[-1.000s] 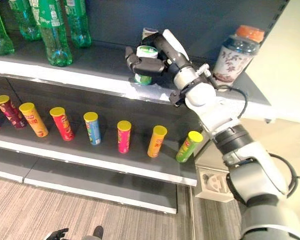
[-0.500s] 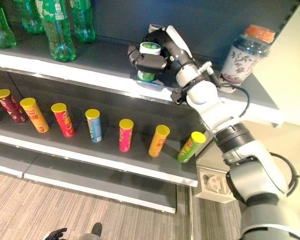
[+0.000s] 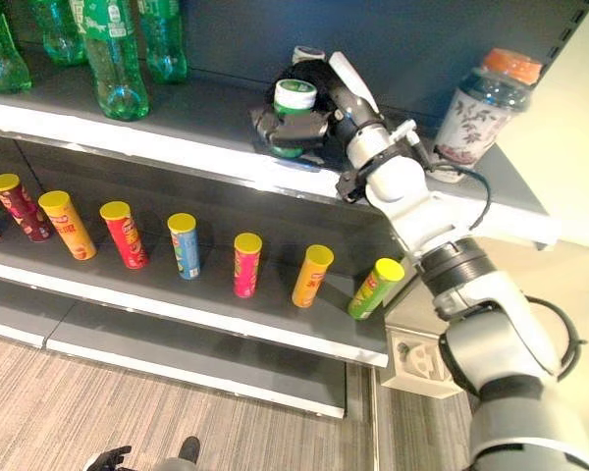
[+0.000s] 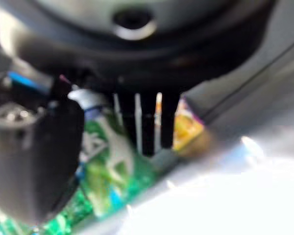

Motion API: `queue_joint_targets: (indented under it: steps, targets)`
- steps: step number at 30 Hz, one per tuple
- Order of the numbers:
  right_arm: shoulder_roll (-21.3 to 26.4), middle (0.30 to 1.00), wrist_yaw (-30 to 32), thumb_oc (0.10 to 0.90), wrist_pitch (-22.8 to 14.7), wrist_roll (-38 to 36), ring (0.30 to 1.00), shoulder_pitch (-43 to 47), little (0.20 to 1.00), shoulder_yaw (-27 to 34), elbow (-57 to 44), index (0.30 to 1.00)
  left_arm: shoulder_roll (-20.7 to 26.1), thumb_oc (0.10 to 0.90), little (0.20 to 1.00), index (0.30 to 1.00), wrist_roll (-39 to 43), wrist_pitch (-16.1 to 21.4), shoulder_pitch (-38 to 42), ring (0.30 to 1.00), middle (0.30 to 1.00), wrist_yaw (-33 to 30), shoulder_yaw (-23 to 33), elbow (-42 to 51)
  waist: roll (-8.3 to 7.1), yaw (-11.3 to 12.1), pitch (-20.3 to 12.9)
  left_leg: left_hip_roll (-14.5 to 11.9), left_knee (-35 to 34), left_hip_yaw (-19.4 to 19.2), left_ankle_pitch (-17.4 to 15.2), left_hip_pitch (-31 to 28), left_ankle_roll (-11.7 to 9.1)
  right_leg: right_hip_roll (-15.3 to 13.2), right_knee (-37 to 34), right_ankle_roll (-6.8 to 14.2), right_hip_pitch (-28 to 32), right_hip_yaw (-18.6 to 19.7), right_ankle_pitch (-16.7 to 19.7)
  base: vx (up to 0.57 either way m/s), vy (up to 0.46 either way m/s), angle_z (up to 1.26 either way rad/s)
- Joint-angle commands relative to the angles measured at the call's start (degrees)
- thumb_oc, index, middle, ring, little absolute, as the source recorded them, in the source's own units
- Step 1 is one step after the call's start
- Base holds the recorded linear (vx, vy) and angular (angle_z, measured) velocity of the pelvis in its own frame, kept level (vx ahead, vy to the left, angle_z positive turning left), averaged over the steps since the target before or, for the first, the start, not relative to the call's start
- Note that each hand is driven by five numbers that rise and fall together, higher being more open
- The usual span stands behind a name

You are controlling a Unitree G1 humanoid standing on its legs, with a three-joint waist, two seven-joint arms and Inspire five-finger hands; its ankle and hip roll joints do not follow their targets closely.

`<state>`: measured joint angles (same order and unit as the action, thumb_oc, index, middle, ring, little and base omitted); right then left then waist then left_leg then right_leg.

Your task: Put the goods on the table back onto the shelves and tidy them up.

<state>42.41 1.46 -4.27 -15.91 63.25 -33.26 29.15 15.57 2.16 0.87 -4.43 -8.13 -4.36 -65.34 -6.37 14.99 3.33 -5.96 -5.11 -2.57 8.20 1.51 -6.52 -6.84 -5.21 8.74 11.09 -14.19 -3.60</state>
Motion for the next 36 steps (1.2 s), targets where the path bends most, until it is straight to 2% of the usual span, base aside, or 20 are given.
queue_joint_targets:
  steps: [1,20,36]
  targets:
    - [0.3,0.9,2.7,0.8,-2.2,0.8,0.9,10.2,0.9,-1.0,3.4,0.9,2.6,0.8,0.9,0.9,0.4,1.4,3.7,0.9,0.9,-1.0,-4.1,-2.6,-0.4,1.9,-2.1,-0.4,0.3,-3.6,-8.8,-4.9,-2.0,-2.4,4.1,4.0,-6.3,-2.8,-0.5,0.0,0.0,0.0]
    - [2.2,0.9,2.9,0.8,-2.2,0.6,0.9,8.7,0.9,0.5,2.2,0.9,2.7,0.8,0.9,0.9,-0.1,1.2,3.6,0.9,0.9,-0.7,-3.9,-2.4,0.11,0.8,-2.1,-0.4,0.4,-4.7,-9.3,-5.8,-1.8,-2.2,4.2,4.0,-6.0,-1.9,-0.6,0.0,0.0,0.0]
    - [4.7,0.9,2.7,0.8,-3.2,-0.5,0.9,6.4,0.9,2.3,-5.2,0.9,2.7,0.8,0.9,0.9,-0.7,0.9,3.4,0.9,0.9,-0.5,-2.7,-2.4,0.54,-0.3,-2.4,-0.6,0.3,-5.5,-9.6,-6.6,-1.8,-2.1,4.3,4.0,-5.8,-1.5,-0.6,0.0,-0.001,-0.01]
